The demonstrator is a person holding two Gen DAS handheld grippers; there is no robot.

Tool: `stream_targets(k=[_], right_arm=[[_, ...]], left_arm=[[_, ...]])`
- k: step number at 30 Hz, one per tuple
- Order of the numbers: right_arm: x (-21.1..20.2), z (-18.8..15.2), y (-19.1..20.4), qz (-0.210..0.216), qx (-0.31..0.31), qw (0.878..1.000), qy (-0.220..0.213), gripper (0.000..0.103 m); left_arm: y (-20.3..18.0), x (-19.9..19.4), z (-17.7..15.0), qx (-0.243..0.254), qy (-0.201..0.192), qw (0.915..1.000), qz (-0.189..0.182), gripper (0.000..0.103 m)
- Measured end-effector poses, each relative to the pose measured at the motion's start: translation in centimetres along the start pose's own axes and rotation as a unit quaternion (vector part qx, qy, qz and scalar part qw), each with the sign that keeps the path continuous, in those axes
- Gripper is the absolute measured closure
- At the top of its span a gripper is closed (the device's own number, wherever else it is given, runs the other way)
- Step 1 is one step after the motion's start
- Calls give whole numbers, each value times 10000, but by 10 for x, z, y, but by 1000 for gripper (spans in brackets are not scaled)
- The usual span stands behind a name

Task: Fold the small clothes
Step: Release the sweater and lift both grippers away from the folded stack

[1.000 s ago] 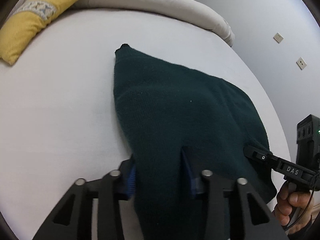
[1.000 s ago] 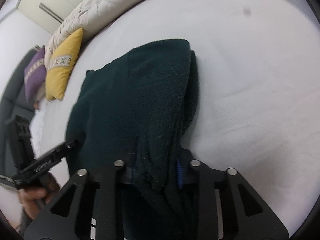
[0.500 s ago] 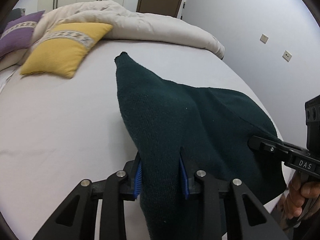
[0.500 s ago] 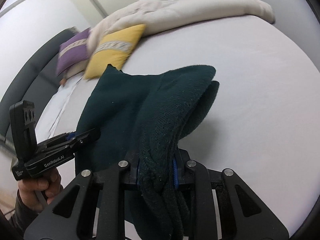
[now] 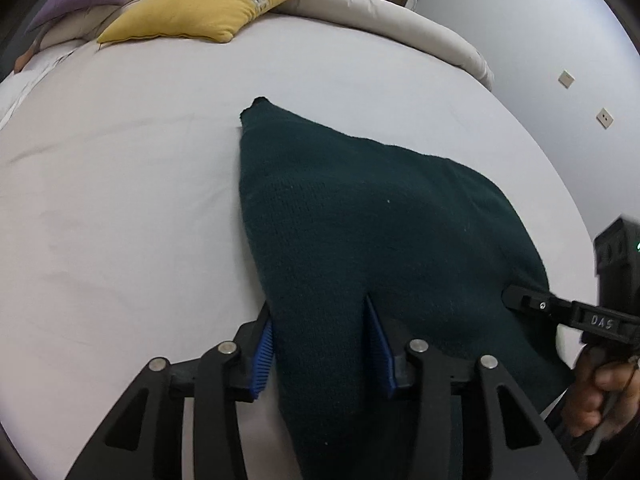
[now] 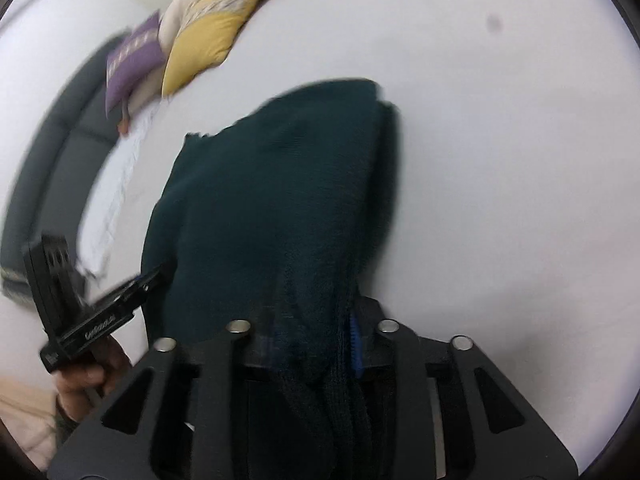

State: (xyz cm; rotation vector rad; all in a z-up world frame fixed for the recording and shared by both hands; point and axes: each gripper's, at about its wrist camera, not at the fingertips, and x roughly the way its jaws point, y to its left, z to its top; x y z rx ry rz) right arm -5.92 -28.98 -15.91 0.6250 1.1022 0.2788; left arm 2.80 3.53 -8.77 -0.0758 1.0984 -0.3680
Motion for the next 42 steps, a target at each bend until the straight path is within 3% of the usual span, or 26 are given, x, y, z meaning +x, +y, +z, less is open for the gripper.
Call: stream_targets(k=[3,9,13,16,18,21,23,25,28,33,36,37,38,42], right_arm=[[-1,-5,2,-44,-125,9999,-101,76],[-6,-4,13,-365,-298,9986,-229,70],[-17,-10,34,-1267,-673,9888,-412,52],[-38,-19,54,-2014,-1054,9713,-702,48],[-51,-23,66,-2327,-1249,9603,-898,48],[-71,-29,83,-2516,-1391,9513,-1118,48],[-82,-32,97,-2601,-1516,9449,-1282,47],[-91,-36,110,-2673,-1653,9379,-1466,41],[-108,-47,135,-2827,-1914,9230,-1778,30],[-135,-68,170,-3009,-2292,9016,-2099,28],[-151,-80,185,-3002,-2353,8968,-2242,21],[-156,-84,190,-3007,-2378,8940,-2319,17],[-162,-88,195,-3028,-2405,8902,-2406,15],[-188,-108,218,-3089,-2552,8682,-2928,6]], left_arm=[[-9,2,0,269,-82,9992,278,47],[-7,2,0,1,-210,9995,255,46],[-10,-15,-9,9,-421,9982,430,46],[-19,-36,-19,116,-818,9939,736,44],[-23,-53,-27,184,-1135,9895,877,27],[-32,-83,-39,318,-1775,9755,1264,8],[-38,-107,-44,410,-2277,9601,1573,0],[-42,-130,-46,459,-2707,9431,1876,0],[-44,-156,-49,381,-3066,9273,2112,0],[-42,-197,-49,166,-3662,9002,2351,0],[-47,-221,-56,262,-4181,8729,2501,0],[-49,-228,-59,280,-4343,8595,2679,0],[-50,-232,-58,313,-4373,8549,2774,0],[-46,-234,-51,343,-4135,8610,2943,0]])
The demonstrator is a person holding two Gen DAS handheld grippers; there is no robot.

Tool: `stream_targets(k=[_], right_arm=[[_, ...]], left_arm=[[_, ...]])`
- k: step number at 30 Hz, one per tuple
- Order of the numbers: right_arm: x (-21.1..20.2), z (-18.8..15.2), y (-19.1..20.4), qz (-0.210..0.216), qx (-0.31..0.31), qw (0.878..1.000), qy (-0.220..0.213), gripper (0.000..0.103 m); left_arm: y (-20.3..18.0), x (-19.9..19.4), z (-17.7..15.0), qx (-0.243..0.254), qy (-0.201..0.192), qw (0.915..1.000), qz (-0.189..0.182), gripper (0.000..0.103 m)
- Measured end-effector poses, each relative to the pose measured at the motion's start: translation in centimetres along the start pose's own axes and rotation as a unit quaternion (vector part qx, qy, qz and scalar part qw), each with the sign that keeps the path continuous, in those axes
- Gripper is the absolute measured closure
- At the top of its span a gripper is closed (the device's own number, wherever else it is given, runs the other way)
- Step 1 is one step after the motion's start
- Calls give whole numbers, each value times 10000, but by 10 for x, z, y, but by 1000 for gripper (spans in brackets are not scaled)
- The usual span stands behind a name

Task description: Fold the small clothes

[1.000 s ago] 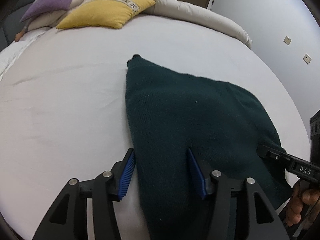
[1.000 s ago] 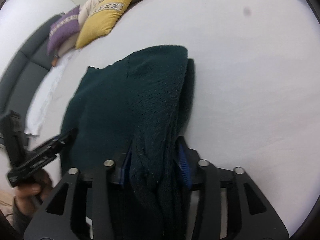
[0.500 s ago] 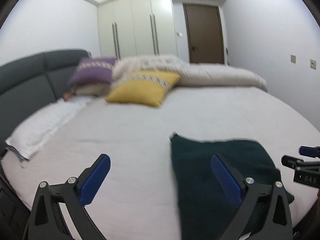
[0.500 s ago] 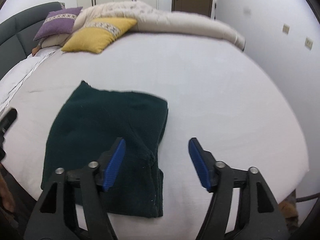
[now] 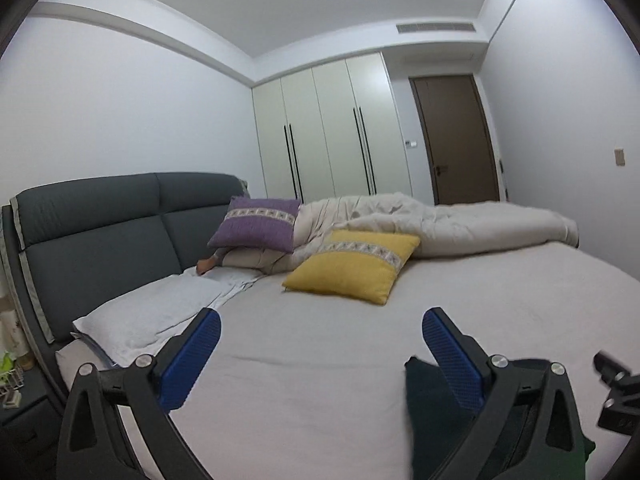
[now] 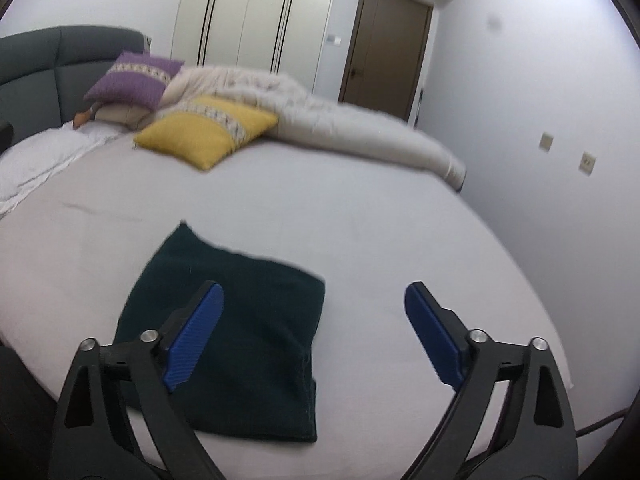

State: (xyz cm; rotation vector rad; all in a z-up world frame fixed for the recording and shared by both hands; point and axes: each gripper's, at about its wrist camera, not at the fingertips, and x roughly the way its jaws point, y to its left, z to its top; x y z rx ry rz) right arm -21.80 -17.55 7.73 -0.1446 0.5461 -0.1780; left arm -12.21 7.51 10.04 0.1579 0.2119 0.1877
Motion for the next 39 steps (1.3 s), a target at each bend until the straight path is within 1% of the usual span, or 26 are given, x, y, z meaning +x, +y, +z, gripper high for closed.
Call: stream_targets(k=[1,3,4,6,8,11,12,14,15,19,20,25,28,31,33,39], right_arm=[[-8,2,0,-34,5,10000,-67,3],[-22,5,0,-138,-1,9995,-296,2],[-27,6,0,-154,3,9993,-351,0],[-36,7,-1,-105,22,9993,-365,0],[-39,7,-1,58,53,9999,-142,1],[-33,5,2,231,100,9992,325,1],[-27,3,3,276,121,9987,414,1],[-10,-2,5,342,174,9978,532,1],[-7,-4,6,344,185,9976,577,1],[12,-14,3,361,336,9960,750,1],[16,-17,0,385,429,9950,818,1],[49,-36,-14,345,691,9907,1116,1],[68,-49,-22,274,871,9874,1295,0],[84,-62,-30,266,999,9840,1454,1],[92,-69,-33,244,1036,9825,1528,1],[101,-76,-31,249,979,9825,1568,1]], left_arm=[[0,4,-2,15,119,9999,58,0],[0,4,-6,-1,431,9990,140,0],[0,10,-9,-48,656,9978,112,0],[1,13,-15,-156,892,9959,69,0],[-1,14,-22,-220,1028,9945,-22,0],[-9,21,-33,-192,1301,9910,-238,0],[-12,22,-37,-186,1380,9898,-310,0],[-18,26,-48,-171,1575,9863,-460,0],[-21,27,-52,-161,1657,9847,-512,0],[-38,33,-73,-117,2140,9728,-885,0],[-40,34,-77,-117,2219,9707,-919,0],[-50,40,-97,0,2536,9620,-1015,0],[-50,45,-106,-79,2755,9547,-1124,0],[-48,50,-112,-158,2890,9499,-1182,0],[-47,52,-113,-141,2908,9495,-1167,0],[-47,54,-116,-99,2965,9478,-1169,0]])
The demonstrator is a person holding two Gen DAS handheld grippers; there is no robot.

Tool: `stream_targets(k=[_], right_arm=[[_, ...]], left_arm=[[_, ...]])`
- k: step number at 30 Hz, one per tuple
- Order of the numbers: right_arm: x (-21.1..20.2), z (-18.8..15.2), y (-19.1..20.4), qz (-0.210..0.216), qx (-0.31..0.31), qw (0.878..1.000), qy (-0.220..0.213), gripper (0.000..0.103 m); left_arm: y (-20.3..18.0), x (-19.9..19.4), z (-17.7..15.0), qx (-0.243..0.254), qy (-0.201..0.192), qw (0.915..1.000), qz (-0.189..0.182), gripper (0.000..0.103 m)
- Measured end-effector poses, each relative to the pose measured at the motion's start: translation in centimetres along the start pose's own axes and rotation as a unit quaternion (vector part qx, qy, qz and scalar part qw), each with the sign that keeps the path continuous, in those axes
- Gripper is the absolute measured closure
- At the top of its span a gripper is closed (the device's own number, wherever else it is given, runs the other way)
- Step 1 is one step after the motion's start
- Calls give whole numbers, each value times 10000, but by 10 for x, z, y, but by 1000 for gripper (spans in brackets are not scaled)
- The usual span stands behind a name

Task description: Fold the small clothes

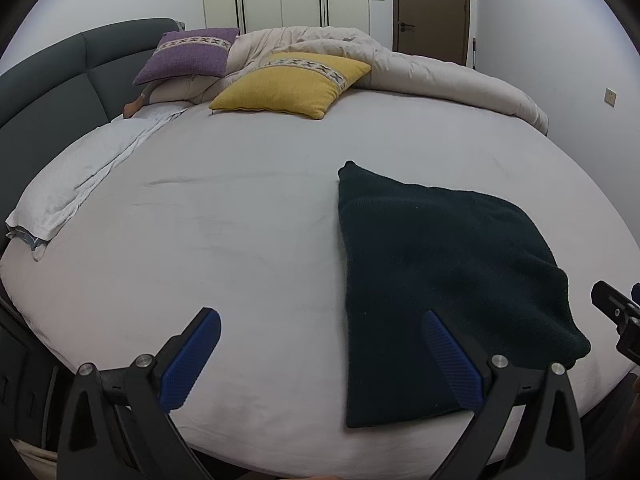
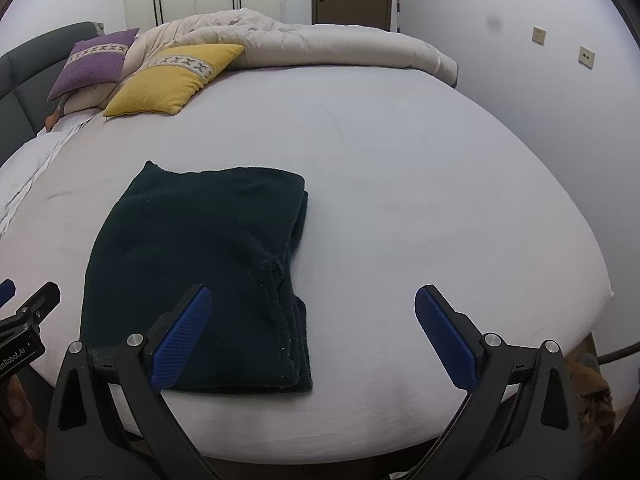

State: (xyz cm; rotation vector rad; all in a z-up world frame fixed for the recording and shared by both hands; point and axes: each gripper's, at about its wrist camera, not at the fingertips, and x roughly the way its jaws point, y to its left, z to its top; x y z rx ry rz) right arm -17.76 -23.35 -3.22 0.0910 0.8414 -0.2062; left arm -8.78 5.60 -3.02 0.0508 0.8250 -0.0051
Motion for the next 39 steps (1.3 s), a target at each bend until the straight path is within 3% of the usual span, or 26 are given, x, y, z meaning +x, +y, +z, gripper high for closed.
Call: stream_targets(k=[39], right_arm=[[18,-6,37,181,-214,9996,51,1]], left_arm=[[10,12,-2,-43,249,9997,-56,0]])
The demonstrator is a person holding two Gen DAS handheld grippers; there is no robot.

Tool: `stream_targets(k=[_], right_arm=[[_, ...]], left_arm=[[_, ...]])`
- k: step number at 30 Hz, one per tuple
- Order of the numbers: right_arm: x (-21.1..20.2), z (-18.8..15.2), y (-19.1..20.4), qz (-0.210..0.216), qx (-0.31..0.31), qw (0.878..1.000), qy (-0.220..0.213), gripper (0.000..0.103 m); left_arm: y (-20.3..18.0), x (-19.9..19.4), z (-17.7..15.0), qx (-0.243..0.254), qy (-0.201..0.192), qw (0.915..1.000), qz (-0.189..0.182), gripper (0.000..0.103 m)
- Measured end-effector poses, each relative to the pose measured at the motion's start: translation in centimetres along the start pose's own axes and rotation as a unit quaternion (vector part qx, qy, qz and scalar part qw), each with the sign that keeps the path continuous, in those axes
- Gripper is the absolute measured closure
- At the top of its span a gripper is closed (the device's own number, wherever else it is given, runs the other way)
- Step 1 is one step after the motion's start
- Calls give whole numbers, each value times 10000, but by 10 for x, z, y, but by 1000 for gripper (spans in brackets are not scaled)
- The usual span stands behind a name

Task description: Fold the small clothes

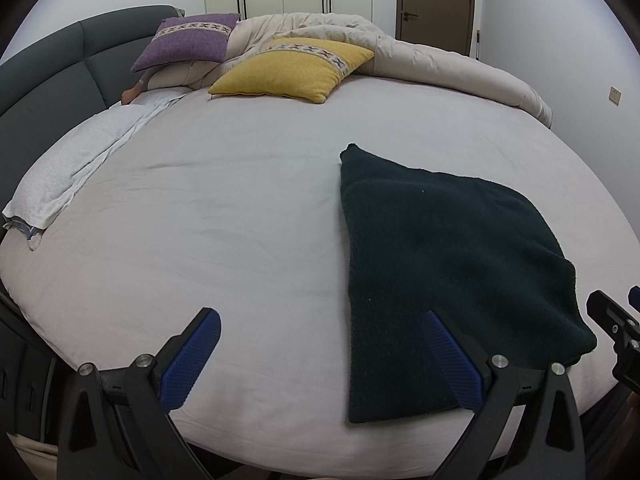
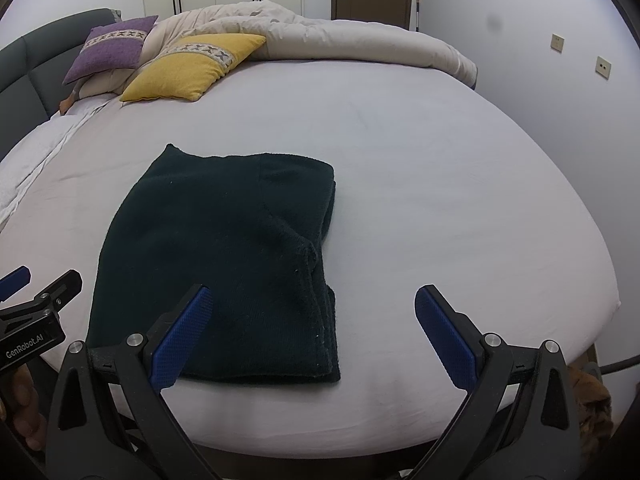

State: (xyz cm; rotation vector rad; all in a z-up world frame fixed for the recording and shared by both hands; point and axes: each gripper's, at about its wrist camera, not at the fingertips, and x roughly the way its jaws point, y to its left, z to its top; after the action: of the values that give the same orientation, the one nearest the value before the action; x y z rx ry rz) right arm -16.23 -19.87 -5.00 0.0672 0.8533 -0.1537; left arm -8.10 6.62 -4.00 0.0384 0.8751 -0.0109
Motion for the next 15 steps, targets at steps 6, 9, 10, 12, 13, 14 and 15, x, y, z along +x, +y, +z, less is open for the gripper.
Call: stream_targets(k=[6,9,10,12,13,14,15], right_arm=[[0,0,0,-1,9,10000,5,1],[0,-1,2,-1,17,10000,2,1],[0,-1,1,3,14,10000,2,1],[0,-1,1,1,9,10000,3,1],[0,-1,0,4,10,10000,7,1],[0,-1,1,5,12,10000,9,1],[0,-2,2,6,13,10000,12,1]], left_arm=[[0,0,0,0,12,10000,-6,0],[-1,0,0,0,14,10000,1,0],[-1,0,0,-6,15,10000,-2,0],[-1,1,-1,-6,20,10000,-2,0],[-1,1,-1,-2,20,10000,-3,0],[-1,1,-1,-4,20,10000,-3,0],[-1,1,0,-2,20,10000,-4,0]])
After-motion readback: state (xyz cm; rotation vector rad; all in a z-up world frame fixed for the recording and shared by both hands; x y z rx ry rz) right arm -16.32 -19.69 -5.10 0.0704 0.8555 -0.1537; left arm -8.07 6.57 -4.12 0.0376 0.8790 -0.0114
